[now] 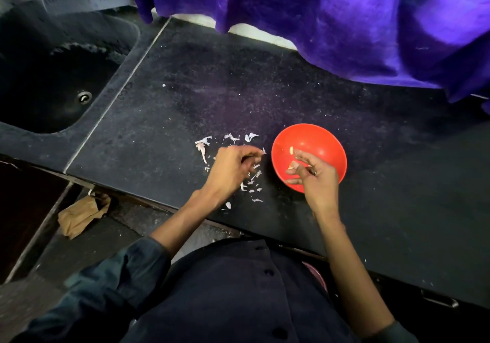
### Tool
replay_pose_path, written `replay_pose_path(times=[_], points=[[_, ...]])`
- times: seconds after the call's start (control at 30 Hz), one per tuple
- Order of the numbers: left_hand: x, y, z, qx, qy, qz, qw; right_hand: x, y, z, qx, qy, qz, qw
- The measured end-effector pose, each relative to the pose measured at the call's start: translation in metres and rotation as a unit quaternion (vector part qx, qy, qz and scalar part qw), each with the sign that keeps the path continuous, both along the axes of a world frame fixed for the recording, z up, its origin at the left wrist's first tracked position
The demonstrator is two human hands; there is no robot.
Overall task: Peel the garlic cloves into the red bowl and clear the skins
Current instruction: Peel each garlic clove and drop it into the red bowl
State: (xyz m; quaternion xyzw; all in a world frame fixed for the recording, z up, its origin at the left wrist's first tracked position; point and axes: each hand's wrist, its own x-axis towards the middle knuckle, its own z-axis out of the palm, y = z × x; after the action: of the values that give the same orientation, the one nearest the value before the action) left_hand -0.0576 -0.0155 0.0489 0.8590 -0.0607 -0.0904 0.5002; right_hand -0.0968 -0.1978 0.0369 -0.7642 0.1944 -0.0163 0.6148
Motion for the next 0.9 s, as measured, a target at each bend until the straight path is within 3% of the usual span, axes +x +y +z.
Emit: replay_pose_path(times=[0.23,0.37,0.63,0.9], points=[[-0.007,0.024,-0.006,0.077,-0.015,0.105,0.991,-0.015,-0.001,0.004,0.015,-0.001,0.03,0.999],[-0.017,0.039,-0.016,0.102,-0.016,0.095,0.99,-0.013,0.013,0.001,0.005,0.007,0.111,0.994],[-0.037,0.057,-0.025,0.126,0.009,0.14,0.982,0.003,0.036,-0.012,-0.195,-0.005,0.265,0.944],[-0.034,0.067,-0.033,0.142,0.013,0.142,0.98,0.03,0.067,-0.016,-0.278,-0.003,0.307,0.91]])
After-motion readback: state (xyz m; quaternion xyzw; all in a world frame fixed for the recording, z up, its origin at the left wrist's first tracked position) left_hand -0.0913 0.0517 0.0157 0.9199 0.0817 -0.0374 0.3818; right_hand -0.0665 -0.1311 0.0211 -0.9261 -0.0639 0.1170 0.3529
